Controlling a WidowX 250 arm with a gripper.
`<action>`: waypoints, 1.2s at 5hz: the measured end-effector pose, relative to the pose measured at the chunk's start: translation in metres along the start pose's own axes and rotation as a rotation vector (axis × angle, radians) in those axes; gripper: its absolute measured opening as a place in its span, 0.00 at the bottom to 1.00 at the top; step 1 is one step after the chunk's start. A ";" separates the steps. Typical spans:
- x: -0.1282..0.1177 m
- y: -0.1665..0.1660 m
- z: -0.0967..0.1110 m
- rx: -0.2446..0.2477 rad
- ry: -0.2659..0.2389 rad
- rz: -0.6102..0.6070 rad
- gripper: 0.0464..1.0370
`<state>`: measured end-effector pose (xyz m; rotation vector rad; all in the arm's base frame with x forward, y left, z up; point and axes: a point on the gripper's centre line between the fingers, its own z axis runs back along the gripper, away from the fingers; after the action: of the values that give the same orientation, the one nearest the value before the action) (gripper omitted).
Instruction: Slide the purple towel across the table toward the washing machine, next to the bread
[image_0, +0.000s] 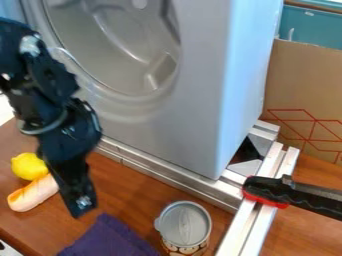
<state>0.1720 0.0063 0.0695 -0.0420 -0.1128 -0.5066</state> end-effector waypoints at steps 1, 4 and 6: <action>0.000 -0.015 -0.021 -0.073 0.023 0.040 0.96; -0.018 -0.024 -0.078 -0.082 0.121 0.039 0.96; -0.023 -0.028 -0.094 -0.117 -0.013 -0.017 0.96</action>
<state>0.1470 -0.0135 -0.0260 -0.1588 -0.0961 -0.5293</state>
